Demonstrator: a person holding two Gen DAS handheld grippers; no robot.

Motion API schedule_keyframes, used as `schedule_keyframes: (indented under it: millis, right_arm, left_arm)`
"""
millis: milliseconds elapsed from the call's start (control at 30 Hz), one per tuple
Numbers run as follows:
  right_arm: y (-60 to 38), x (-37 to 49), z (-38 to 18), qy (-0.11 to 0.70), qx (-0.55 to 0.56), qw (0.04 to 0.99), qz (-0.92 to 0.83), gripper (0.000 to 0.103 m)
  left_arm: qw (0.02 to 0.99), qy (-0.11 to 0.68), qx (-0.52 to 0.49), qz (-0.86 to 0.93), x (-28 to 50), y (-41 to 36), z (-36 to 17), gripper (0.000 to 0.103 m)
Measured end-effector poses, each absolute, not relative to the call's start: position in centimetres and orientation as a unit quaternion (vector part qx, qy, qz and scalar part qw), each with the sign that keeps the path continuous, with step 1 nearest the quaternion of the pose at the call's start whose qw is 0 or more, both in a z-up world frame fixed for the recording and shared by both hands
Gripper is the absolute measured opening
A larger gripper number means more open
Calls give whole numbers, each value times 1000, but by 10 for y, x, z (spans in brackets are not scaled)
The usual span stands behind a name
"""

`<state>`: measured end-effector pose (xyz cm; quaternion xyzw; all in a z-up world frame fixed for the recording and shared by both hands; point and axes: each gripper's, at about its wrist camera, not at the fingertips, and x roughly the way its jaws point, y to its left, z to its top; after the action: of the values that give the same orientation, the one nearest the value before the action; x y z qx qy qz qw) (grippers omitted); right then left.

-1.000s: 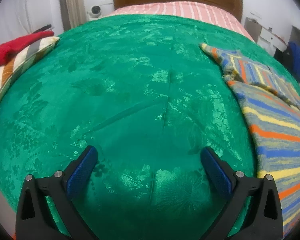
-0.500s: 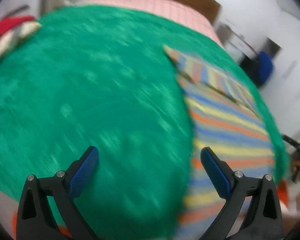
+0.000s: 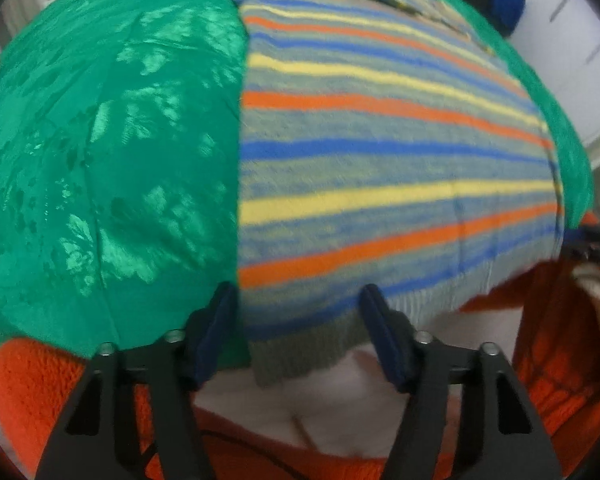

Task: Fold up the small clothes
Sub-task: 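Grasp the sweater's ribbed hem with the left tool while the right tool grasps it too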

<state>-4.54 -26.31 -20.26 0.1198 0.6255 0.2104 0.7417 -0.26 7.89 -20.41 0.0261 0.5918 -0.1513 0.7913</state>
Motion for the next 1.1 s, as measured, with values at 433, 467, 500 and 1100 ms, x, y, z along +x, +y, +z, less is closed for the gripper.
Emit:
schedule_keyframes:
  millis: [433,467,500,1100]
  right_arm:
    - [-285,-33,-150,560,204,769,232,7]
    - [-287,-28,-144,547,212,775,236,7]
    - [-289,-21,-139,535,218,780,238,7]
    - [-352,289,-112,390,255,882,67,59]
  left_arm:
    - [789,561,-103,-228,12,105,-162,5]
    - [793,552,-114,-232,19,106,-156,5]
    - [797,542,-123,-235,29,107,-150,5]
    - [875,434,-196,-87,323,105,-113,71]
